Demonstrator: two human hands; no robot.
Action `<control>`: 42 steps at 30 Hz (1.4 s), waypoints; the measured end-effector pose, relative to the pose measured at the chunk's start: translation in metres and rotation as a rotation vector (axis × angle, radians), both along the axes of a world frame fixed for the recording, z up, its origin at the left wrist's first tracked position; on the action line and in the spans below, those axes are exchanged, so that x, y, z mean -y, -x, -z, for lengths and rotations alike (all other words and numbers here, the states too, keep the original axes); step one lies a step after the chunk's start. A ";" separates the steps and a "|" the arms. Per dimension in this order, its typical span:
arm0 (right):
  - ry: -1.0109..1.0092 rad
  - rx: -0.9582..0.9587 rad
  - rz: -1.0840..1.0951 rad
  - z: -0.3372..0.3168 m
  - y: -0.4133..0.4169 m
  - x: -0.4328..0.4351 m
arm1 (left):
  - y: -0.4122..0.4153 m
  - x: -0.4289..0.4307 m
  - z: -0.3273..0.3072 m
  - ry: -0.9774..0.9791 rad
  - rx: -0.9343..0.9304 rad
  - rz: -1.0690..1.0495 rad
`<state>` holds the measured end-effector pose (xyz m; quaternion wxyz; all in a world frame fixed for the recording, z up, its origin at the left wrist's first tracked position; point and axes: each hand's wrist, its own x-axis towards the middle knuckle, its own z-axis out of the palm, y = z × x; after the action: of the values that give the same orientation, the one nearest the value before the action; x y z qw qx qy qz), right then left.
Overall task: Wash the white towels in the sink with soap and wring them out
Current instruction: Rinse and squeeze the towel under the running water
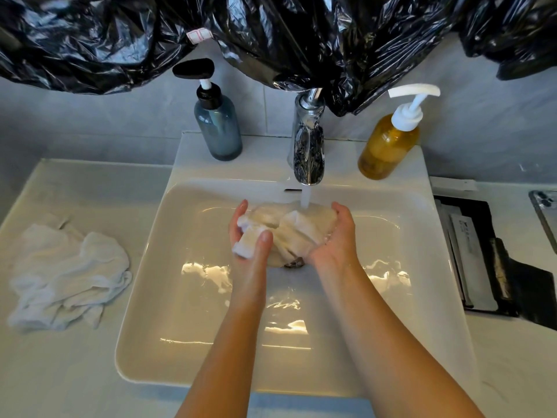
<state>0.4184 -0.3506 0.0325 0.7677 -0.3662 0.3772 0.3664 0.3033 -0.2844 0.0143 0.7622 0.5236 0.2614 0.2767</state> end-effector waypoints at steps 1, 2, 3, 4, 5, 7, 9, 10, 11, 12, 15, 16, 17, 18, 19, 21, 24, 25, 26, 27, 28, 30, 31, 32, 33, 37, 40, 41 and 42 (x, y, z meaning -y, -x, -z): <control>-0.018 0.009 -0.043 0.000 0.002 0.001 | -0.005 -0.005 -0.002 -0.022 -0.002 -0.029; -0.034 0.027 -0.082 0.001 0.005 0.003 | -0.011 -0.010 -0.003 -0.038 -0.004 -0.031; -0.025 0.052 -0.104 0.004 0.006 0.003 | -0.016 -0.013 -0.005 -0.047 -0.017 -0.019; 0.012 0.080 -0.111 0.006 0.007 0.004 | -0.020 -0.015 -0.005 -0.029 -0.039 -0.017; 0.060 0.108 -0.111 0.005 0.007 0.003 | -0.023 -0.015 -0.007 0.027 -0.065 -0.027; 0.137 0.174 -0.084 0.000 0.005 0.000 | -0.027 -0.013 -0.008 0.234 -0.126 -0.061; 0.207 0.396 -0.075 -0.007 0.005 -0.004 | -0.032 -0.015 -0.007 0.449 -0.149 -0.060; 0.232 0.529 -0.083 -0.012 0.008 -0.007 | -0.035 -0.017 -0.006 0.530 -0.142 -0.052; 0.242 0.630 -0.091 -0.016 0.013 -0.009 | -0.039 -0.019 -0.005 0.597 -0.140 -0.054; 0.232 0.699 -0.103 -0.021 0.017 -0.010 | -0.042 -0.020 -0.004 0.656 -0.151 -0.062; 0.244 0.830 -0.165 -0.021 0.019 -0.011 | -0.045 -0.020 -0.005 0.793 -0.173 -0.062; 0.282 0.864 -0.205 -0.019 0.017 -0.010 | -0.046 -0.020 -0.006 0.837 -0.180 -0.052; 0.316 0.892 -0.243 -0.019 0.014 -0.009 | -0.046 -0.020 -0.009 0.862 -0.202 -0.042; 0.338 0.926 -0.279 -0.018 0.011 -0.009 | -0.046 -0.019 -0.011 0.868 -0.250 -0.033; 0.349 0.965 -0.315 -0.018 0.009 -0.009 | -0.047 -0.019 -0.011 0.864 -0.294 -0.029; 0.387 1.036 -0.385 -0.018 0.006 -0.008 | -0.046 -0.019 -0.010 0.850 -0.333 -0.038; 0.428 1.062 -0.448 -0.020 0.003 -0.004 | -0.041 -0.016 -0.006 0.850 -0.314 -0.008; 0.437 1.041 -0.475 -0.020 0.002 -0.001 | -0.039 -0.015 -0.005 0.875 -0.295 0.036; 0.458 1.019 -0.499 -0.018 -0.001 0.001 | -0.037 -0.014 -0.005 0.881 -0.291 0.084; 0.481 0.991 -0.504 -0.017 -0.003 0.003 | -0.034 -0.014 -0.003 0.857 -0.294 0.123; 0.479 0.956 -0.488 -0.015 -0.006 0.005 | -0.031 -0.014 -0.002 0.805 -0.302 0.128; 0.316 0.833 -0.419 -0.010 -0.010 0.013 | -0.026 -0.015 0.002 0.621 -0.285 0.092; 0.194 0.752 -0.387 -0.005 -0.010 0.018 | -0.024 -0.017 0.002 0.499 -0.269 0.060; 0.104 0.684 -0.375 -0.002 -0.009 0.023 | -0.020 -0.018 -0.001 0.379 -0.258 0.029; 0.065 0.626 -0.391 0.002 -0.008 0.029 | -0.015 -0.018 -0.004 0.270 -0.251 0.002; -0.042 0.366 -0.439 -0.001 0.002 0.046 | 0.008 -0.015 -0.020 0.054 -0.126 0.015; -0.089 0.281 -0.442 -0.011 0.007 0.060 | 0.016 -0.010 -0.038 0.101 -0.059 -0.002; -0.104 0.298 -0.466 -0.014 0.009 0.067 | 0.016 -0.009 -0.045 0.118 -0.041 -0.010; -0.113 0.331 -0.514 -0.017 0.011 0.075 | 0.016 -0.007 -0.053 0.119 -0.031 -0.009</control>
<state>0.4070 -0.4260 0.0492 0.7202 -0.4608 0.1211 0.5042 0.2868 -0.2772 0.0672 0.7865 0.4803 0.2919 0.2560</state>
